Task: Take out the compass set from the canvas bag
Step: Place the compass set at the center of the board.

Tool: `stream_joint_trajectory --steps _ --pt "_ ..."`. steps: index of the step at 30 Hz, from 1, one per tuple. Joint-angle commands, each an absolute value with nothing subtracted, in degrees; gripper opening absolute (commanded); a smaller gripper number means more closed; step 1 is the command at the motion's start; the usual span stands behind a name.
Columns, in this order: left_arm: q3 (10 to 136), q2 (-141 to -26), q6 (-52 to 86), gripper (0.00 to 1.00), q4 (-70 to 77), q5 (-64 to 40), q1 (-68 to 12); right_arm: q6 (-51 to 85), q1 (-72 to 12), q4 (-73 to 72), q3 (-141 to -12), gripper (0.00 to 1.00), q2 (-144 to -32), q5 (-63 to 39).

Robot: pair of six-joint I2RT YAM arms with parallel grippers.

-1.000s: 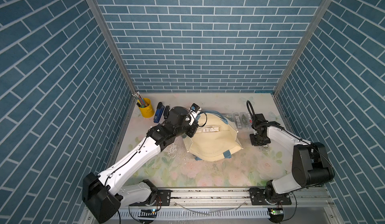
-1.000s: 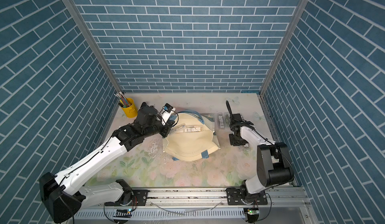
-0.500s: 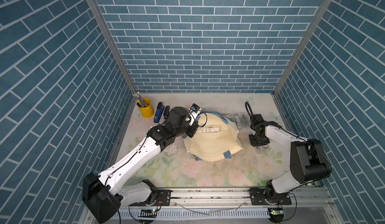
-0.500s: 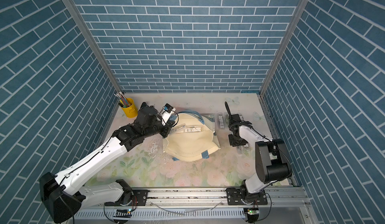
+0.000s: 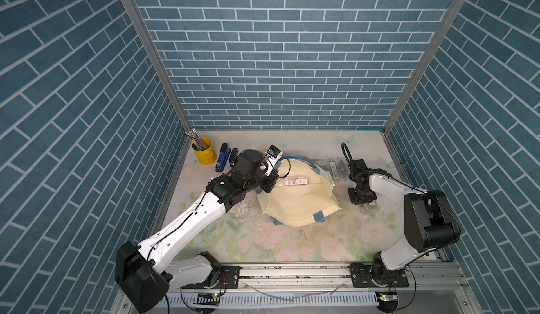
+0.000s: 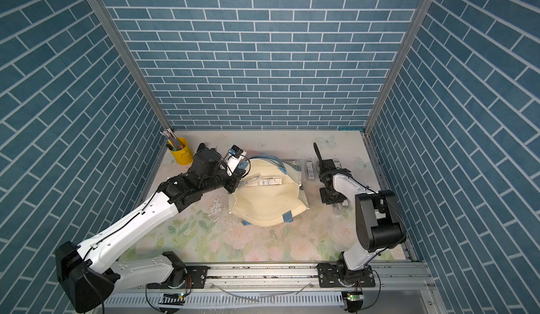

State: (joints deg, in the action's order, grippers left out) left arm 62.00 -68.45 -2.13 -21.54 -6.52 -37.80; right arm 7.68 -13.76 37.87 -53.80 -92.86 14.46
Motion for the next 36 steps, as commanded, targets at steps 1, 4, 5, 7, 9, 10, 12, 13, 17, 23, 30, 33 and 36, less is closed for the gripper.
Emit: stream_joint_trajectory --steps 1,4,5,7,9,10,12,13,17,23,30,33,36 --pt "62.05 -66.53 -1.76 0.00 -17.14 -6.99 -38.06 8.23 -13.98 37.84 -56.07 0.32 -94.90 15.89" --pt "62.05 -66.53 -1.68 0.00 -17.05 -7.03 -38.01 8.10 -14.03 37.71 -56.58 0.32 -95.42 15.82" --pt "62.04 -66.56 -1.67 0.00 -16.97 -7.04 -38.06 8.12 -14.11 37.70 -56.61 0.32 -95.50 15.77" --pt "62.05 -66.69 -1.68 0.00 -16.93 -7.03 -38.03 8.09 -14.28 37.92 -56.95 0.33 -95.55 16.03" --pt "62.01 -66.78 -1.67 0.00 -16.98 -7.08 -37.98 8.19 -14.96 38.51 -57.46 0.36 -95.25 15.97" --pt "62.05 -66.74 -1.67 0.00 -16.96 -7.03 -38.10 8.31 -15.35 38.76 -57.68 0.37 -95.01 16.00" --pt "62.03 -66.79 -1.63 0.00 -16.96 -6.99 -38.03 8.63 -16.18 39.56 -58.11 0.41 -94.26 15.81" --pt "62.01 -66.76 -1.67 0.00 -16.96 -6.95 -38.02 8.70 -16.59 39.87 -58.31 0.43 -94.05 15.90" --pt "62.05 -66.66 -1.67 0.00 -16.96 -6.98 -38.06 8.79 -17.18 40.04 -58.10 0.47 -93.26 16.47" --pt "61.89 -66.19 -1.80 0.00 -17.05 -6.83 -38.06 8.25 -17.07 39.46 -57.82 0.46 -95.27 17.88" --pt "61.85 -66.17 -1.76 0.00 -17.12 -6.94 -38.06 6.61 -16.11 38.96 -58.60 0.37 -96.63 19.86" --pt "61.81 -66.05 -1.71 0.00 -17.14 -6.84 -38.09 5.66 -15.65 38.59 -59.07 0.36 -97.10 19.86" --pt "61.87 -66.09 -1.77 0.00 -17.14 -6.70 -38.05 4.57 -15.49 38.15 -59.64 0.35 -97.68 19.78"
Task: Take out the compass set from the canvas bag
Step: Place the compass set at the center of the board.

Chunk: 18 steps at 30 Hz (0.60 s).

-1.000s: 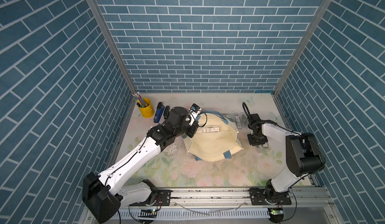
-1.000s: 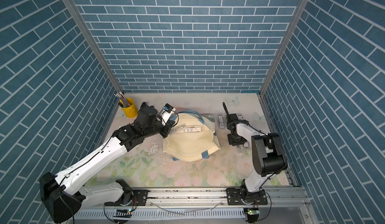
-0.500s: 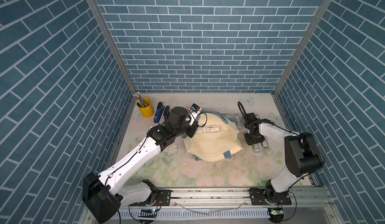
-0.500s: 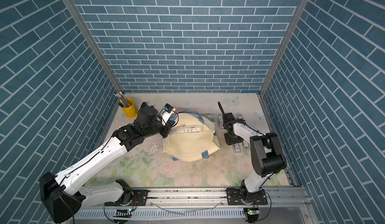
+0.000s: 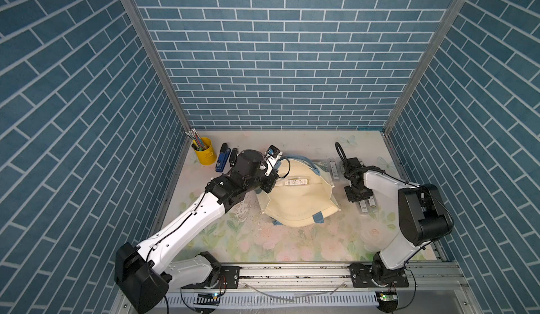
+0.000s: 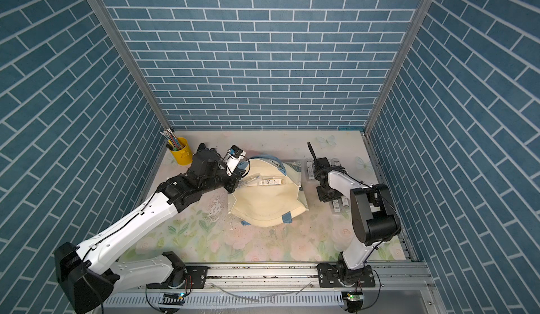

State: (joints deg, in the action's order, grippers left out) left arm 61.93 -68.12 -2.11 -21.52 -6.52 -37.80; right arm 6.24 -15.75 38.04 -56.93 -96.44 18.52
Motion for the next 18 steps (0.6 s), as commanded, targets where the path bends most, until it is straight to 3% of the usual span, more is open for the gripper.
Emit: stream_joint_trajectory --steps 1,8,14,18 --pt "61.87 -66.13 -1.76 0.00 -17.14 -6.68 -38.03 4.40 -15.47 38.14 -59.76 0.35 -97.90 19.86" --pt "61.96 -66.18 -1.76 0.00 -17.14 -6.77 -38.06 4.05 -15.47 38.83 -60.61 0.35 -96.30 19.39" --pt "62.07 -66.23 -1.76 0.00 -17.14 -7.03 -38.06 3.26 -18.76 42.04 -61.30 0.37 -77.92 11.70" --pt "62.66 -66.54 -1.60 0.00 -17.23 -7.64 -38.10 -2.21 -27.04 40.21 -61.08 0.35 -66.09 9.60"
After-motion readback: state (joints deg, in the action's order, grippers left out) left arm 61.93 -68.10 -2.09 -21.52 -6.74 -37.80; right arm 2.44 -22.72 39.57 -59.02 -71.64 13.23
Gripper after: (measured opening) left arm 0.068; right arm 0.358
